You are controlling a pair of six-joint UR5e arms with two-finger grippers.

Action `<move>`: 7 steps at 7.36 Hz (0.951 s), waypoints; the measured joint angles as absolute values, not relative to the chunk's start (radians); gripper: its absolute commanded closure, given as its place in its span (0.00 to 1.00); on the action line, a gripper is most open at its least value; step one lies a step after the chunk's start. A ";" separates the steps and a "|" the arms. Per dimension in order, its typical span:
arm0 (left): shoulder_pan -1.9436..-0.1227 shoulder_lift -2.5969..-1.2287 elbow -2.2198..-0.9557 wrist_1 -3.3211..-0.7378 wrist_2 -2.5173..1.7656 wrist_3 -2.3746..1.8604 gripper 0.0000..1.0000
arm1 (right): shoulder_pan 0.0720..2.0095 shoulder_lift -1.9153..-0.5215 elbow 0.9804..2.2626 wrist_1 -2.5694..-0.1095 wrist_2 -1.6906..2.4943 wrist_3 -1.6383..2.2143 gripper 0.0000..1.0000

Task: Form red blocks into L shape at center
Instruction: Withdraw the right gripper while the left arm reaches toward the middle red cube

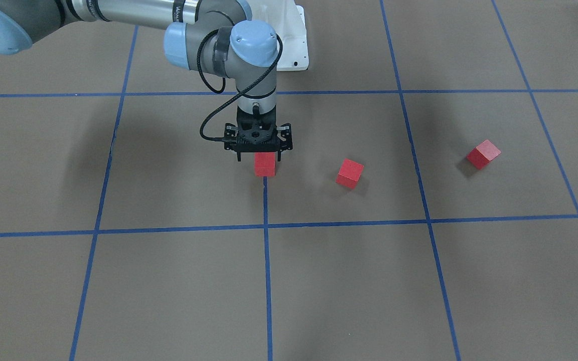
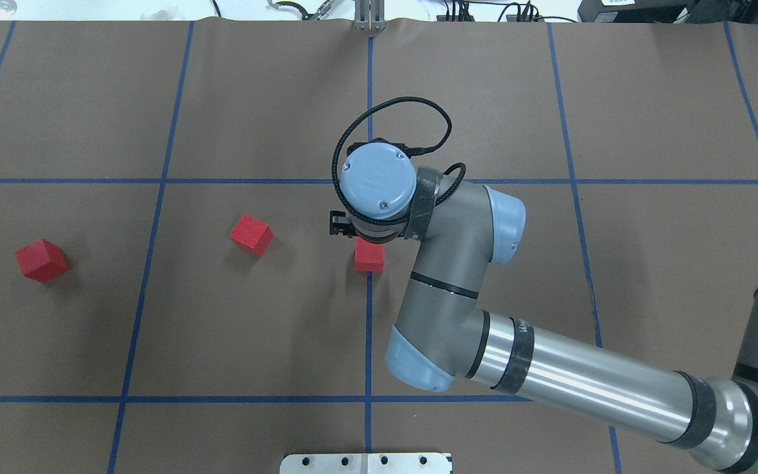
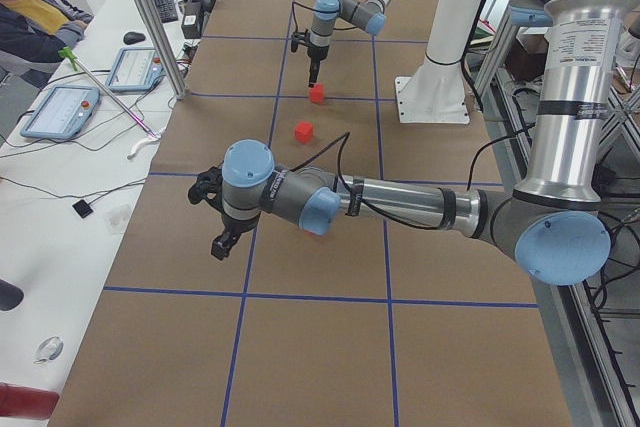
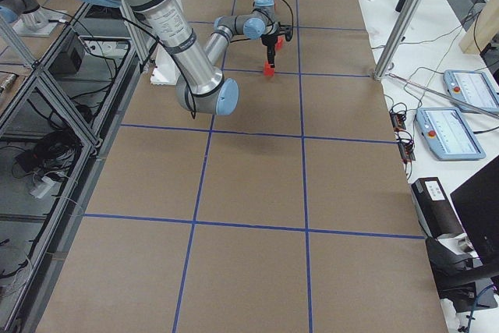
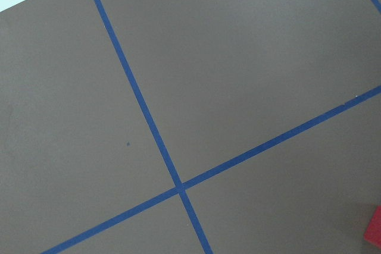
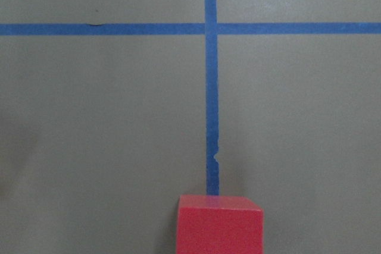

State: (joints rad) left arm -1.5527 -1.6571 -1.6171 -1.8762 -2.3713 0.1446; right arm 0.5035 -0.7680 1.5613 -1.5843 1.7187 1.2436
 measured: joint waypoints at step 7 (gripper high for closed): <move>-1.310 -1.817 -1.594 -2.019 -2.367 -0.171 0.00 | 1.144 -1.158 1.695 -1.577 2.164 0.495 0.01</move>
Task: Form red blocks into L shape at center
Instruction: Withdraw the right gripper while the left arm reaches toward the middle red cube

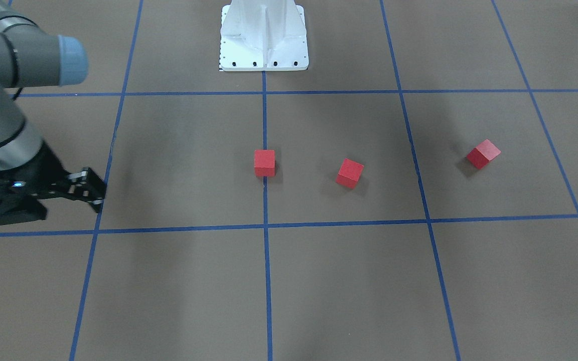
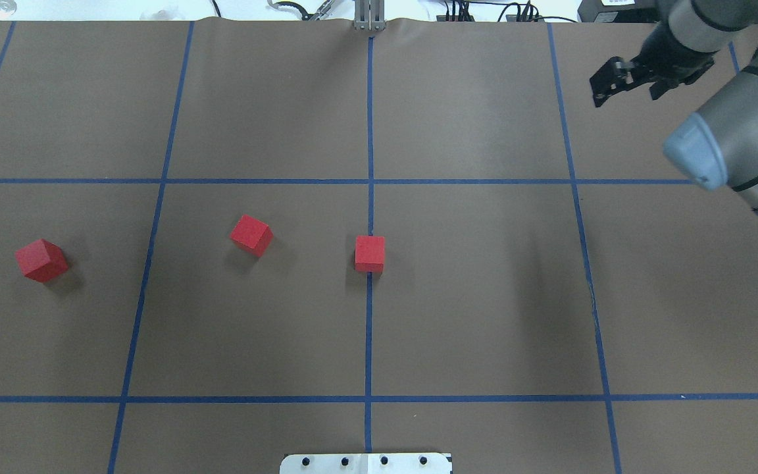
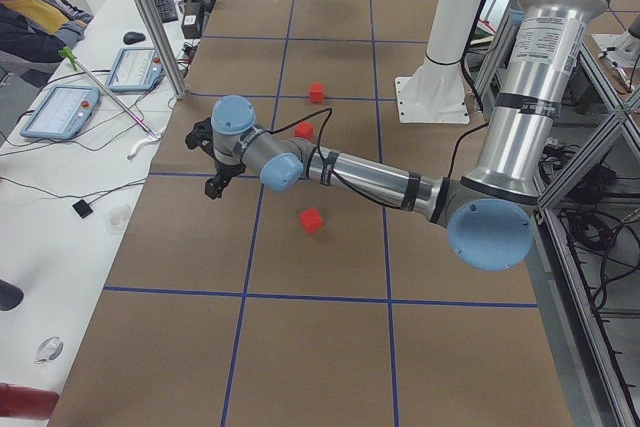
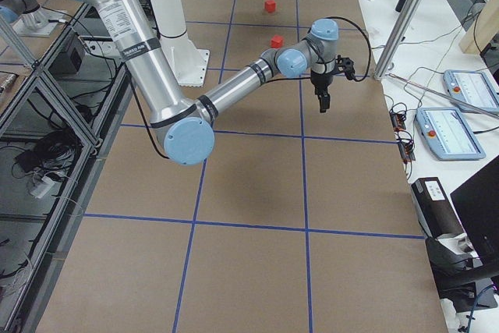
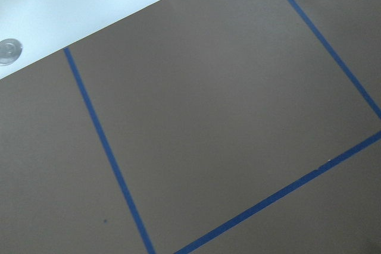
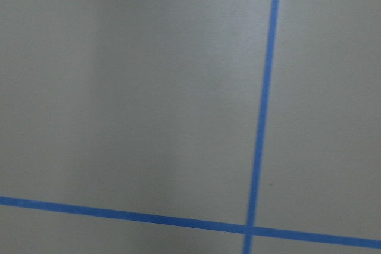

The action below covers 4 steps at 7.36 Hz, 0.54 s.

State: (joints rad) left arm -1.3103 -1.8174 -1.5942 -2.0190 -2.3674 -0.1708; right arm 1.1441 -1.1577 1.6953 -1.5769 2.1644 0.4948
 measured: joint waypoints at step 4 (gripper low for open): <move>-1.047 -1.980 -1.558 -1.986 -2.243 -0.408 0.00 | 1.308 -1.386 1.687 -1.573 2.214 0.211 0.01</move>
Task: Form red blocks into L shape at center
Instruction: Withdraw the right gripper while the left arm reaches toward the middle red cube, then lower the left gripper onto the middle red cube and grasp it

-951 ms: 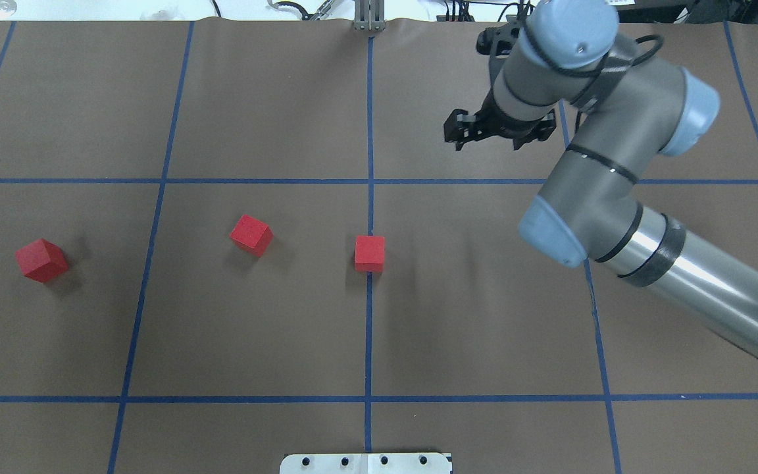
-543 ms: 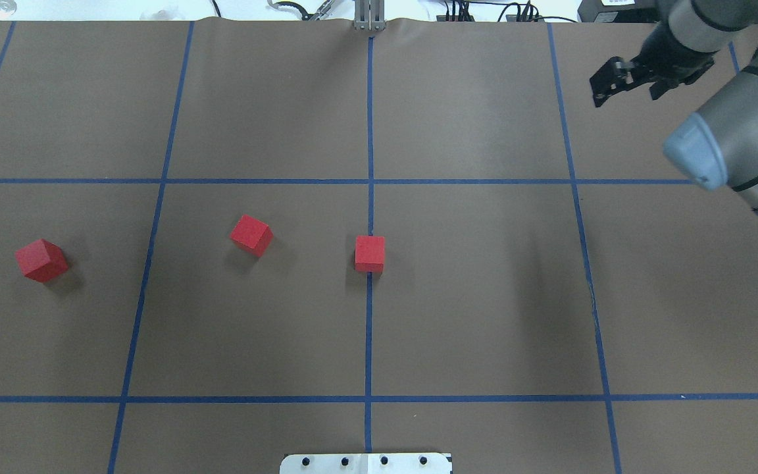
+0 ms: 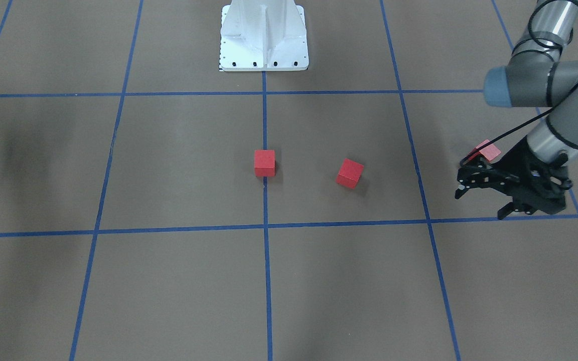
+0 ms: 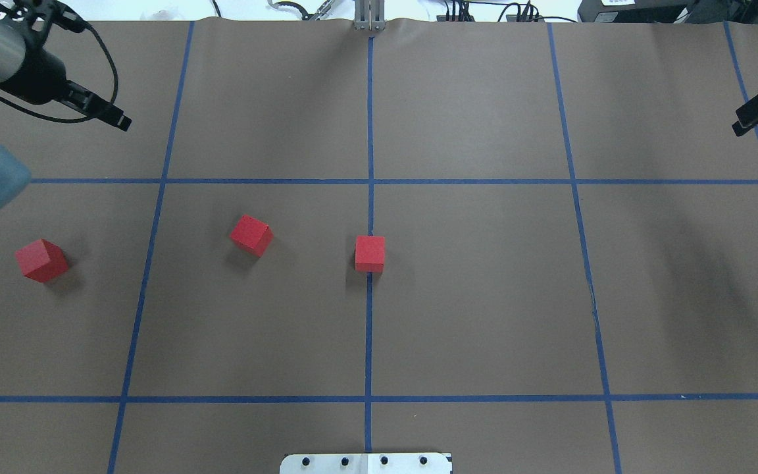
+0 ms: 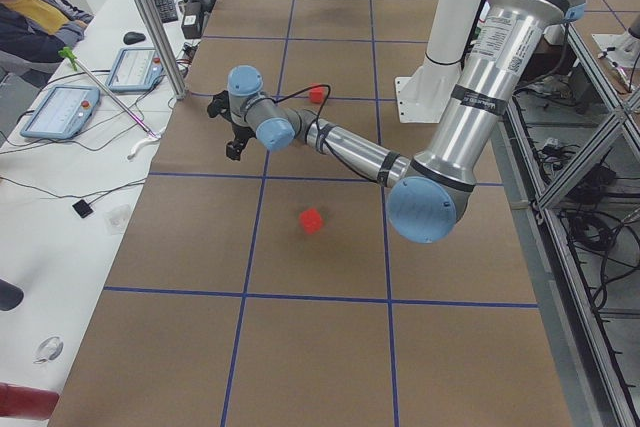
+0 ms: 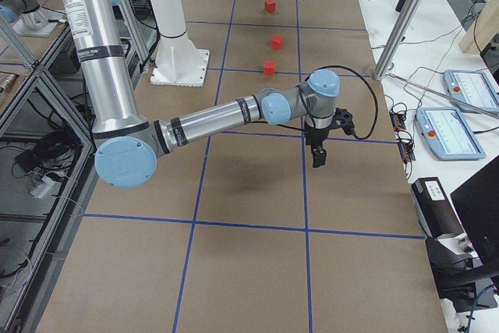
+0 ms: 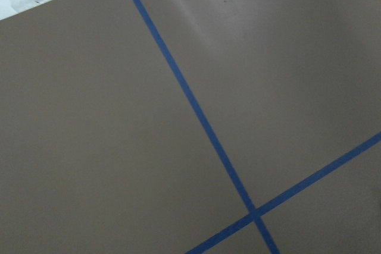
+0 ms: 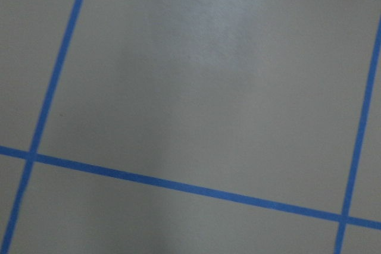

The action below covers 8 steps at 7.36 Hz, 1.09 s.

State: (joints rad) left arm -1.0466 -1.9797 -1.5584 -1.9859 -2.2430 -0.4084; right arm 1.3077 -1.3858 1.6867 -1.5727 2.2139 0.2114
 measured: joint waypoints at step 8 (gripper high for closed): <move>-0.715 -2.135 -1.556 -1.782 -2.060 -0.632 0.00 | 1.328 -1.444 1.683 -1.571 2.205 0.205 0.01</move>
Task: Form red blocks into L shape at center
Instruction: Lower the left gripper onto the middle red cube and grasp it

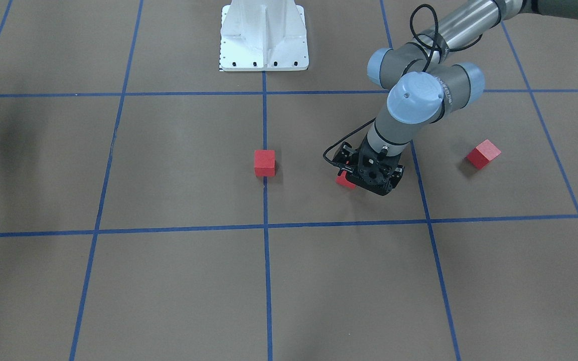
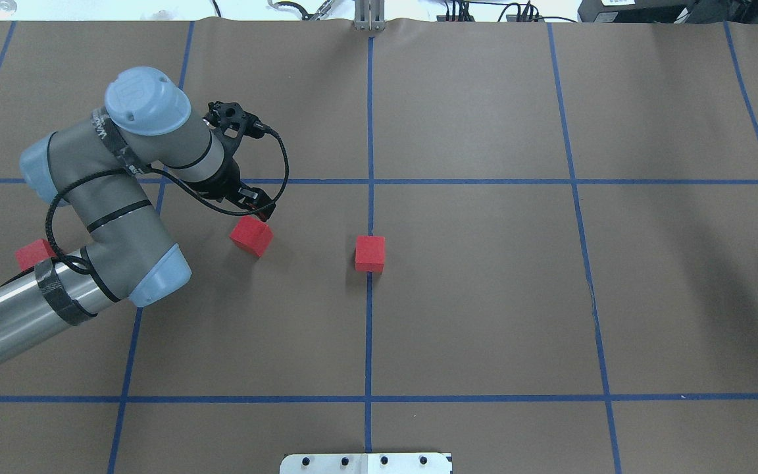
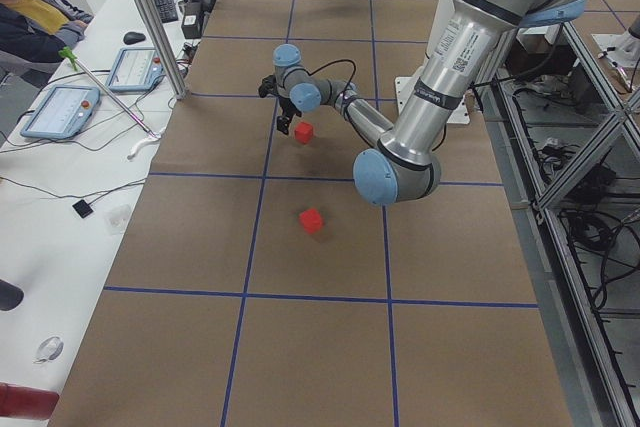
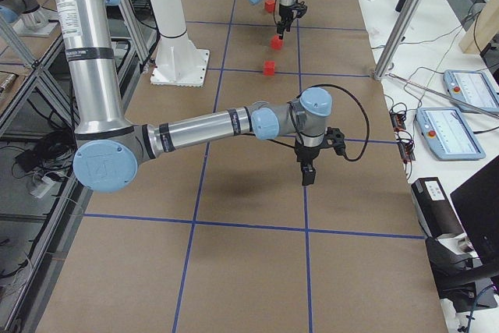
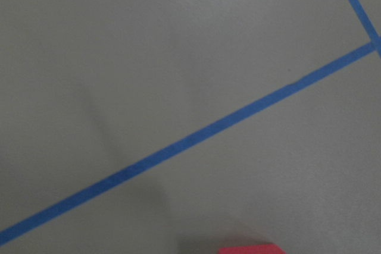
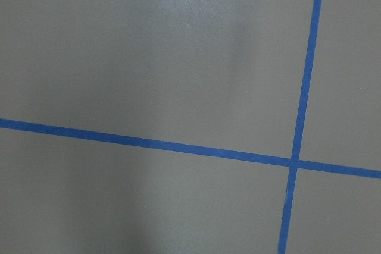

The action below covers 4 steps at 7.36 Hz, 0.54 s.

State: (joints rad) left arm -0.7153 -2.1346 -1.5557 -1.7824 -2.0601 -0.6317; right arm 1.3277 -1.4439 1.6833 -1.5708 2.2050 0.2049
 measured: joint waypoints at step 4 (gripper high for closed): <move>-0.679 -2.140 -1.557 -1.743 -2.038 -0.669 0.00 | 1.328 -1.445 1.683 -1.572 2.204 0.208 0.01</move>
